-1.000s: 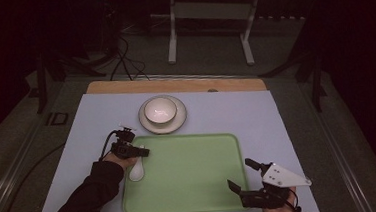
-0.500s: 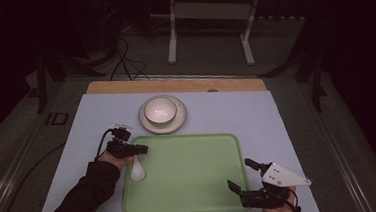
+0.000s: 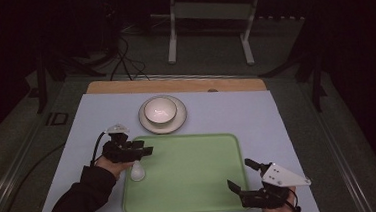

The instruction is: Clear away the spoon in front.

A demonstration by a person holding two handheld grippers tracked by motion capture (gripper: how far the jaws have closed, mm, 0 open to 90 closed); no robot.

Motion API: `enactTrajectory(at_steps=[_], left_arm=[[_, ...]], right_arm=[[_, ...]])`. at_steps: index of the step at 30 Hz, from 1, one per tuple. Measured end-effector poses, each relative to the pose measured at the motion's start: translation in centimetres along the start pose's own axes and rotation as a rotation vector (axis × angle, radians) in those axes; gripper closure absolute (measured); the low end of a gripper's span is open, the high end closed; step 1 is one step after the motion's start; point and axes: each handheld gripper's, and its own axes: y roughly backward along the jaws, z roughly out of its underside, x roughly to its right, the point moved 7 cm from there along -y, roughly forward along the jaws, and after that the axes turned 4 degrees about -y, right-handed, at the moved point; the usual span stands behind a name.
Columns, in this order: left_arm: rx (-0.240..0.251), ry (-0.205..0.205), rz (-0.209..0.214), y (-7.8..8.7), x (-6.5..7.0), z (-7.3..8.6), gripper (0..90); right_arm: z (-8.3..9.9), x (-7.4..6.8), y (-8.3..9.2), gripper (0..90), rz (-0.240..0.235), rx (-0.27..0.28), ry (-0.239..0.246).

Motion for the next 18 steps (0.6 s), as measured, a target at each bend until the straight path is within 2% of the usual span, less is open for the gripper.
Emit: enactTrajectory(at_steps=[5,12,18], left_arm=[[0.008,-0.021,-0.012,1.1,0.8,-0.1,42.9],[0.044,-0.020,-0.001,2.7,1.4,0.2,42.3],[0.061,-0.036,0.012,3.7,2.1,1.2,32.8]], right_arm=[[0.0,0.0,0.0,13.3,-0.001,-0.001,0.002],[0.0,-0.1,0.0,13.3,-0.002,-0.002,0.002],[0.1,-0.1,-0.2,13.3,-0.004,-0.007,0.001]])
